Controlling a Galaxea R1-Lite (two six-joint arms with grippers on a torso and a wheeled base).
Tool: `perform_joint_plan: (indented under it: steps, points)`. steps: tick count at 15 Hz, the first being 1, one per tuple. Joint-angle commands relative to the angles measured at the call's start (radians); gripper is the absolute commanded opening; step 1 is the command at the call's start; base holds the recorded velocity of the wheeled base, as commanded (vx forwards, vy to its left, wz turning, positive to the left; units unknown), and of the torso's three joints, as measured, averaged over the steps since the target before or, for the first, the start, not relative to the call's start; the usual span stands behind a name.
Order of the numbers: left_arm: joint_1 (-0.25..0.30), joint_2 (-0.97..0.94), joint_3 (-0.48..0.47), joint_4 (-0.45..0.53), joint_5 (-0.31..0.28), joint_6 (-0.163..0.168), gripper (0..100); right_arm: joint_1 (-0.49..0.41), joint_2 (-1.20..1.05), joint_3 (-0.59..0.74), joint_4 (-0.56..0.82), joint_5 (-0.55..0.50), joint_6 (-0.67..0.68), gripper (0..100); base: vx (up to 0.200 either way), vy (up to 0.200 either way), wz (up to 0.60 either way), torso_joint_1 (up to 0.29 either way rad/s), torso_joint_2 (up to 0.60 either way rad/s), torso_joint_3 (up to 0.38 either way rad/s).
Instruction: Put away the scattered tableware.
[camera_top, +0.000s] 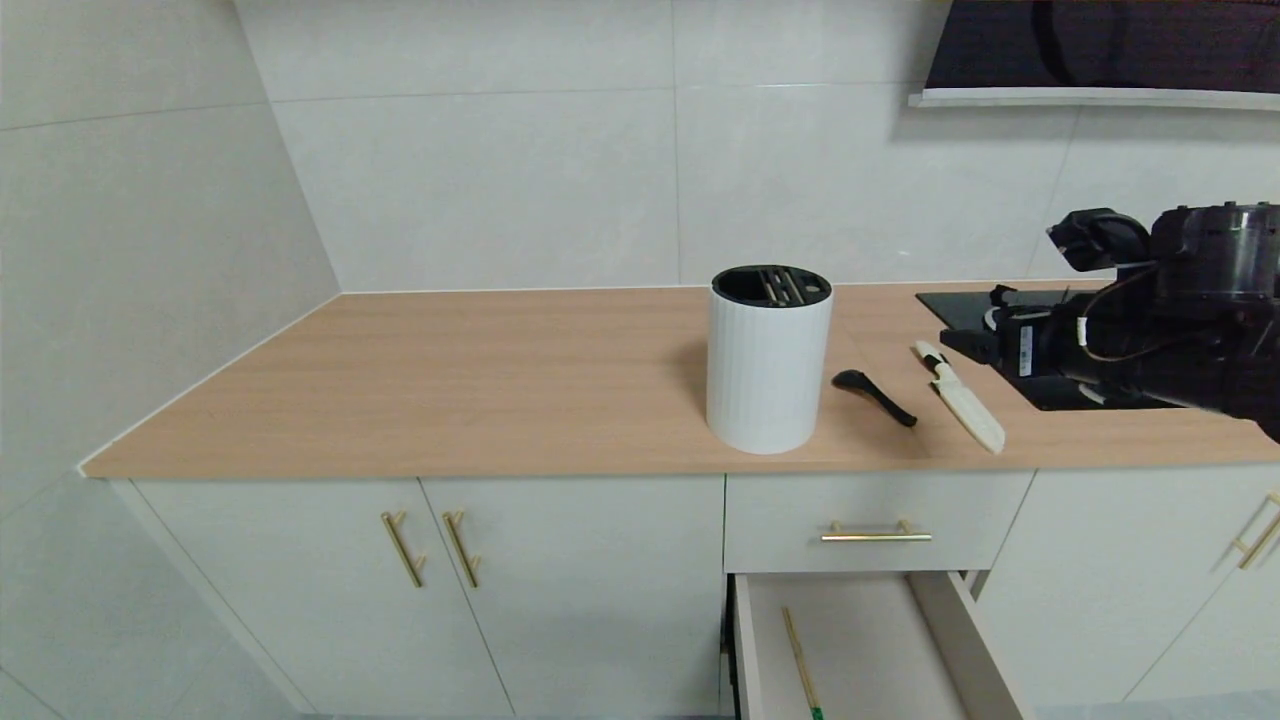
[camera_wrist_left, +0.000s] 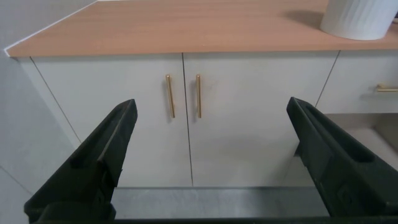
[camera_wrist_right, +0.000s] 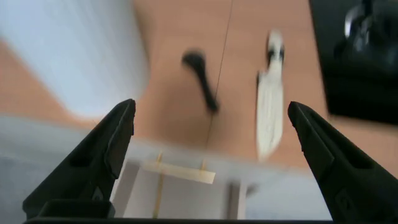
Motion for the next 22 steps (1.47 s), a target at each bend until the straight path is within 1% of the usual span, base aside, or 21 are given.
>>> perform_joint_plan:
  steps: [1,3,4,6,7,8,10,11,13,18,22]
  points:
    - [0.000,0.000,0.000,0.000,0.000,0.000,100,-0.016,0.122,-0.091,-0.002,0.040,-0.011,100,0.000,0.000,0.00,0.000,0.00,0.000]
    - [0.000,0.000,0.000,0.000,0.000,0.000,100,-0.011,0.197,-0.111,-0.010,0.055,-0.077,100,0.000,0.000,0.00,0.000,0.00,0.000]
    - [0.000,0.000,0.000,0.000,0.000,0.000,100,-0.011,0.214,-0.108,-0.010,0.071,-0.085,100,0.000,0.000,0.00,0.000,0.00,0.000]
    - [0.000,0.000,0.000,0.000,0.000,0.000,100,-0.016,0.272,-0.099,-0.012,0.163,-0.097,100,0.000,0.000,0.00,0.000,0.00,0.000]
    - [0.000,0.000,0.000,0.000,0.000,0.000,100,-0.017,0.278,-0.100,-0.012,0.170,-0.097,100,0.000,0.000,0.00,0.000,0.00,0.000]
    - [0.000,0.000,0.000,0.000,0.000,0.000,100,-0.020,0.350,-0.116,-0.075,0.195,-0.097,100,0.000,0.000,0.00,0.000,0.00,0.000]
    - [0.000,0.000,0.000,0.000,0.000,0.000,100,-0.030,0.421,-0.126,-0.187,0.200,-0.098,100,0.000,0.000,0.00,0.000,0.00,0.000]
    - [0.000,0.000,0.000,0.000,0.000,0.000,100,-0.034,0.452,-0.154,-0.200,0.200,-0.098,100,0.000,0.000,0.00,0.000,0.00,0.000]
    - [0.000,0.000,0.000,0.000,0.000,0.000,100,-0.051,0.501,-0.209,-0.200,0.200,-0.098,100,0.000,0.000,0.00,0.000,0.00,0.000]
    - [0.000,0.000,0.000,0.000,0.000,0.000,100,-0.063,0.584,-0.287,-0.200,0.195,-0.098,100,0.000,0.000,0.00,0.000,0.00,0.000]
    - [0.000,0.000,0.000,0.000,0.000,0.000,100,-0.070,0.631,-0.317,-0.199,0.190,-0.098,100,0.000,0.000,0.00,0.000,0.00,0.000]
